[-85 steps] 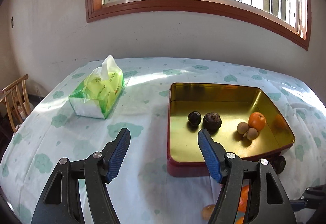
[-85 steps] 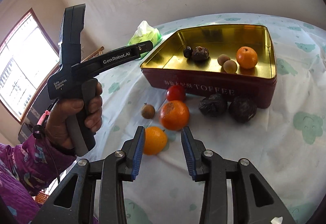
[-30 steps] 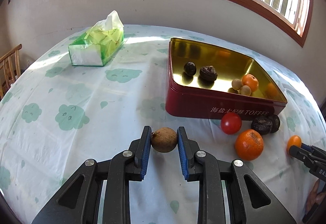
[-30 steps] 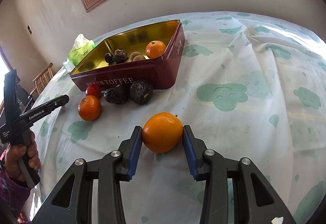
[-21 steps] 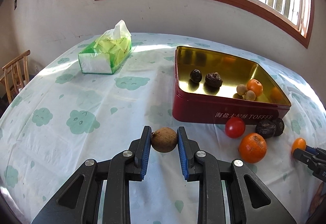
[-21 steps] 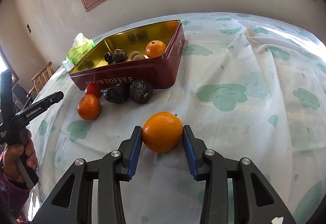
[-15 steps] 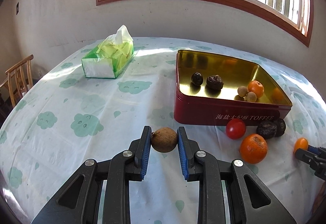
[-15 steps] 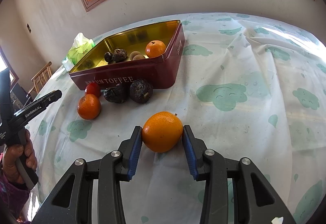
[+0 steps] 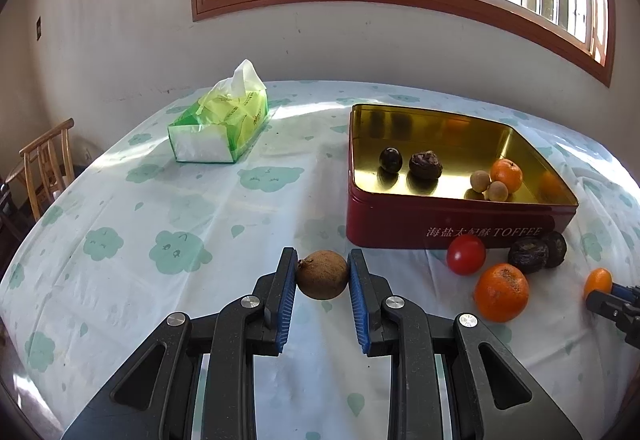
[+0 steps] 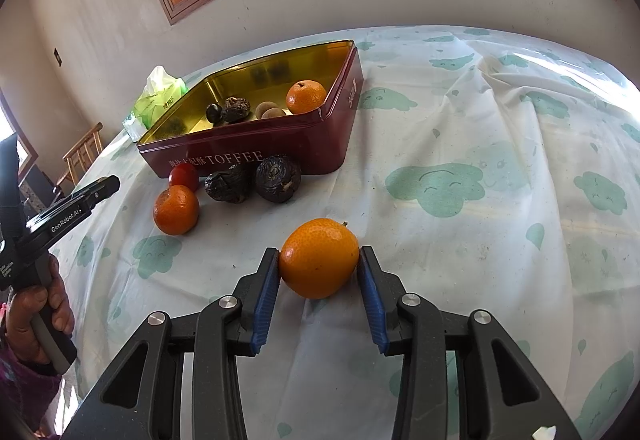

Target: Organize fruits

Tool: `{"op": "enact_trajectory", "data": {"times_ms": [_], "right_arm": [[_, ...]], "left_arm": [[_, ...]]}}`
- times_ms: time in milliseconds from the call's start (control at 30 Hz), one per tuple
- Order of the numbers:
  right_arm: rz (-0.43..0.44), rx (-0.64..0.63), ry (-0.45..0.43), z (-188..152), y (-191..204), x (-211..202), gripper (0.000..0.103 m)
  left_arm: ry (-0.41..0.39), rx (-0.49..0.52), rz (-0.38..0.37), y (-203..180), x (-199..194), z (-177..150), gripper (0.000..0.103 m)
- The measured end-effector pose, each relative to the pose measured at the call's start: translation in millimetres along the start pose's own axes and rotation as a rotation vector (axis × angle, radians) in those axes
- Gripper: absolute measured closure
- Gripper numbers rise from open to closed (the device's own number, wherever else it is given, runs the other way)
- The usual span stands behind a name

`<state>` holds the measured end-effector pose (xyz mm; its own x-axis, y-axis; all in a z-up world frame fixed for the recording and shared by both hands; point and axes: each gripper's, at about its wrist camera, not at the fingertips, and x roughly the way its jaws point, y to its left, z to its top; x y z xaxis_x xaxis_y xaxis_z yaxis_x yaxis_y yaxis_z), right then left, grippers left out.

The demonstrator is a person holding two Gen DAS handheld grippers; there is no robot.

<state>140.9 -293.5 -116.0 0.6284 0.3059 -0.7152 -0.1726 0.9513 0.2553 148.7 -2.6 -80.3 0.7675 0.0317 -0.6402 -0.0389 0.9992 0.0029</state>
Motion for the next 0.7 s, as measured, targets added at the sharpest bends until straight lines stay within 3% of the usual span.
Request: {"op": "enact_trajectory", "data": {"times_ms": [700], "right_arm": [[0.036, 0.012, 0.001, -0.9, 5.3, -4.7, 0.067]], "left_arm": [[-0.006, 0.001, 0.009, 1.0, -3.6, 1.3, 0.076]]}}
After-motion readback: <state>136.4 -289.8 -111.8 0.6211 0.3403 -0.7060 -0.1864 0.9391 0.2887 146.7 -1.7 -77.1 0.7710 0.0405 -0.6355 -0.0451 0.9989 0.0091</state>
